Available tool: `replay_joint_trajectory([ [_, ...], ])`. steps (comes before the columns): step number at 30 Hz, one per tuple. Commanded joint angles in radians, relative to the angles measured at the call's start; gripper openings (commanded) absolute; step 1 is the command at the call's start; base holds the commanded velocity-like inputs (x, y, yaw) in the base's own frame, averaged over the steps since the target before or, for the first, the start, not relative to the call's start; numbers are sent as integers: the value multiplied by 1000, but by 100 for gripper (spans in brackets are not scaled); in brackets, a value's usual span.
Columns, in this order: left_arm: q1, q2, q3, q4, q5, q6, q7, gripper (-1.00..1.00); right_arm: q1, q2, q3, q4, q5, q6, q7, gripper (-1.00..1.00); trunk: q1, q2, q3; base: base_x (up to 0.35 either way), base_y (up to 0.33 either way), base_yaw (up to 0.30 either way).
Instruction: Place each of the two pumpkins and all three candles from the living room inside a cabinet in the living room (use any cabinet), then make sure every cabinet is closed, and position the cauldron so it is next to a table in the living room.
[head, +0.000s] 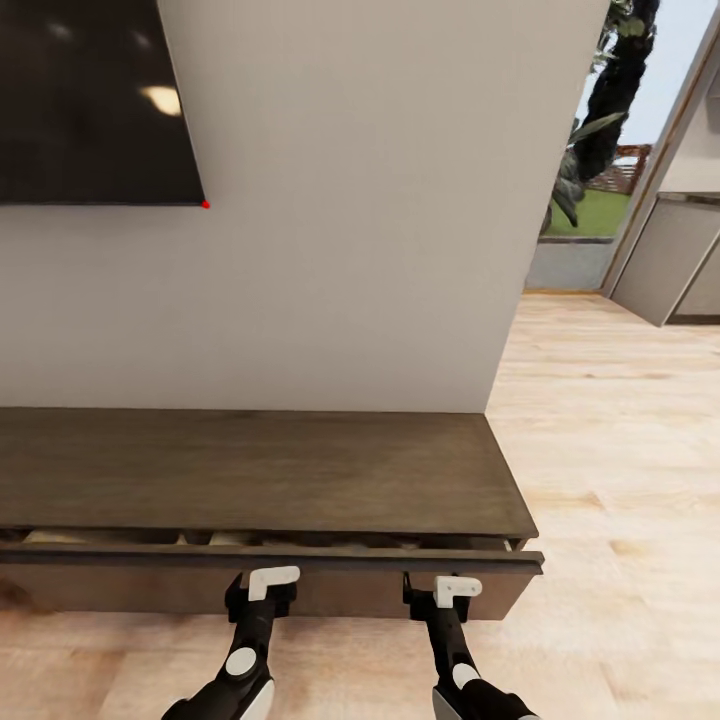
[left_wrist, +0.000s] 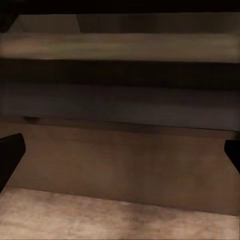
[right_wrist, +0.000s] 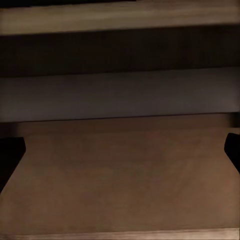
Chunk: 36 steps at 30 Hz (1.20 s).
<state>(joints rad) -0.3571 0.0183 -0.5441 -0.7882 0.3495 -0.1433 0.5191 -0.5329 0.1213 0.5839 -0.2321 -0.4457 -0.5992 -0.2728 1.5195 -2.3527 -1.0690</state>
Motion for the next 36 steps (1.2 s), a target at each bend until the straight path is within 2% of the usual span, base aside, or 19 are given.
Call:
replay_joint_trajectory([
  [1,-2,2,-7,-2,-1,-7,9,100,-1,0,8,0,-3,-2,-8,100,0,0,-1,177,0,0],
  [20,-2,2,-5,-2,-3,-10,11,100,-1,0,9,0,-4,-2,-8,100,0,0,-1,74,0,0],
  [36,-2,0,-5,-2,1,2,1,100,-1,0,7,1,-4,12,-3,100,0,0,-1,-295,0,0],
])
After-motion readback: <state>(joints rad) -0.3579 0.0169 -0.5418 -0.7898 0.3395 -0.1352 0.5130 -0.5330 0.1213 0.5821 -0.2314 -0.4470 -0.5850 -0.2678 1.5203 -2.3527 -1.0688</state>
